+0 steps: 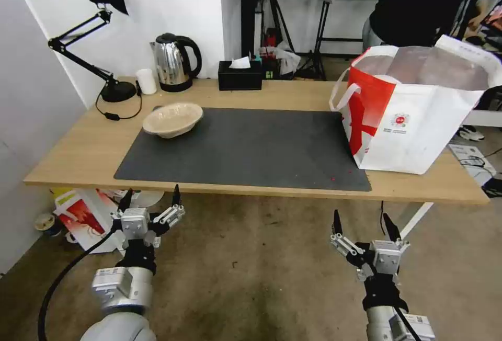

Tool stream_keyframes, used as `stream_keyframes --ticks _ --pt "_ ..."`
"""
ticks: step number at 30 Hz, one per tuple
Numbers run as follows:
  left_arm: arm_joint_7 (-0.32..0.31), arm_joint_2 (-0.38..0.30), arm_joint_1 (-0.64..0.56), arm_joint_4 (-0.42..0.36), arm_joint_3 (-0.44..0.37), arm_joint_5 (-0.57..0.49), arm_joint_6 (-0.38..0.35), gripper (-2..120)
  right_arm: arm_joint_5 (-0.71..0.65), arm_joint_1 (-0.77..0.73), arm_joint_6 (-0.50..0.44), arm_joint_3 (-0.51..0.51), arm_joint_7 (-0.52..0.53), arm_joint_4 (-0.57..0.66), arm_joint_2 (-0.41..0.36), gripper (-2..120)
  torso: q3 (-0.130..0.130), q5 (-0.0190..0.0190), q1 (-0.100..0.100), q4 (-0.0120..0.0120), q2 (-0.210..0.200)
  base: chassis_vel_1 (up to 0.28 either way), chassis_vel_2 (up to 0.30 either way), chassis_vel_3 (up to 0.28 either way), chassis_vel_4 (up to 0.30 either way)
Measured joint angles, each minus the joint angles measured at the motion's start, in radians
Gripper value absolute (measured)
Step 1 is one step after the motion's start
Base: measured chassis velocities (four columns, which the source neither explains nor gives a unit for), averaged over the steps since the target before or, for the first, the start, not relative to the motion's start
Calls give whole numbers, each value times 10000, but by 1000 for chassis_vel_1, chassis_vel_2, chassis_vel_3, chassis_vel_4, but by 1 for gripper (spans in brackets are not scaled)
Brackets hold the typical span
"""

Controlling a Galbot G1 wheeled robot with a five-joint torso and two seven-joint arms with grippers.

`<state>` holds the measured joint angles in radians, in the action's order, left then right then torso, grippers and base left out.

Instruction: Pick up the trash from the table and place it into the takeout bag.

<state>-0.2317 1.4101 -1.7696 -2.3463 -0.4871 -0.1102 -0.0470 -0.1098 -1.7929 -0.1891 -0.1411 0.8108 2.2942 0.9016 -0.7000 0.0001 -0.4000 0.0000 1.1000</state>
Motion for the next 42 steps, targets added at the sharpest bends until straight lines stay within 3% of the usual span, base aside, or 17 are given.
stream_keyframes --ticks 31,35,42 --pt "20 -34 -64 -90 -41 3 29 100 -31 186 -35 -130 34 145 106 100 0 -1 0 0 0 0 0 0 0" --pt "137 -67 -74 -209 -30 -460 -2 100 -36 189 -33 -133 39 144 109 100 0 0 1 0 0 0 0 0 0" --pt "311 -19 -36 -241 -65 -337 -4 100 -41 189 -29 -135 43 144 110 100 0 -1 0 0 0 0 0 0 0"
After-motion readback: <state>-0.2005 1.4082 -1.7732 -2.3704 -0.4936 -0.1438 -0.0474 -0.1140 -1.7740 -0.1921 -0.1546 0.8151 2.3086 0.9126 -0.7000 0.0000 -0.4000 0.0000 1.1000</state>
